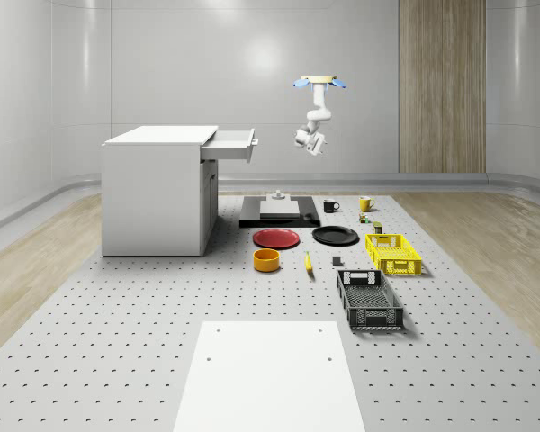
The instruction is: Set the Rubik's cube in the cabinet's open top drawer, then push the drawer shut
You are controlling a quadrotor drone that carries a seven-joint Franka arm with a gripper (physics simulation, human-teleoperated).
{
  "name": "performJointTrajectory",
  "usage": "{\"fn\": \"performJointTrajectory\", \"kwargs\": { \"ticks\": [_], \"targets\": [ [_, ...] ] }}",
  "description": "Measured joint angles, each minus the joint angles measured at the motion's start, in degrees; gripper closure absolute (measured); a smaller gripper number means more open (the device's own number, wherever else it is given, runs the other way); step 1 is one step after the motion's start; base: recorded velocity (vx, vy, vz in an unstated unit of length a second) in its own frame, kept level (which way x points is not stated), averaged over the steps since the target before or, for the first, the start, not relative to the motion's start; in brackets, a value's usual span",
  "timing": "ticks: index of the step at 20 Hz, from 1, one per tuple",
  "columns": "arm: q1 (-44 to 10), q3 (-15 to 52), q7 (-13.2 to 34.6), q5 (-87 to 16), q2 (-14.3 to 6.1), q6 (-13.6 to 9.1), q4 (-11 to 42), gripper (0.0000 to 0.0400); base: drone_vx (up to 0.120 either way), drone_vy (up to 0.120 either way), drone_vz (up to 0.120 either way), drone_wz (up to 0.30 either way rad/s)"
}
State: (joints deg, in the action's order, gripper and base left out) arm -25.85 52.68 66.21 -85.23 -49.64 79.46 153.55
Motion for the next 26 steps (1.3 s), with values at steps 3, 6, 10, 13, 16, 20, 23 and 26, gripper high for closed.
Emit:
{"fn": "performJointTrajectory", "kwargs": {
  "ticks": [3, 6, 10, 13, 16, 20, 23, 26],
  "targets": [
    [-9.4, 6.8, 7.3, -13.3, -2.3, -3.9, 6.6, 0.0, 0.0, 0.0, 0.0, 0.0],
    [-17.6, 11.5, 13.0, -21.3, -4.4, -7.8, 9.9, 0.0, 0.0, 0.0, 0.0, 0.0],
    [-25.0, 15.2, 17.9, -26.2, -6.8, -11.1, 11.7, 0.0, 0.0, 0.0, 0.0, 0.0],
    [-28.5, 16.9, 20.2, -27.7, -8.3, -12.3, 12.1, 0.0, 0.0, 0.0, 0.0, 0.0],
    [-30.7, 18.0, 21.7, -28.3, -9.6, -12.7, 12.3, 0.0, 0.0, 0.0, 0.0, 0.0],
    [-32.5, 19.0, 23.0, -28.3, -11.1, -12.5, 12.4, 0.0, 0.0, 0.0, 0.0, 0.0],
    [-33.4, 19.5, 23.7, -28.1, -12.1, -12.0, 12.4, 0.0, 0.067, 0.093, 0.0, 0.0],
    [-34.1, 20.0, 24.3, -27.7, -13.1, -11.4, 12.3, 0.0, 0.12, 0.12, -0.013, 0.0]
  ]
}}
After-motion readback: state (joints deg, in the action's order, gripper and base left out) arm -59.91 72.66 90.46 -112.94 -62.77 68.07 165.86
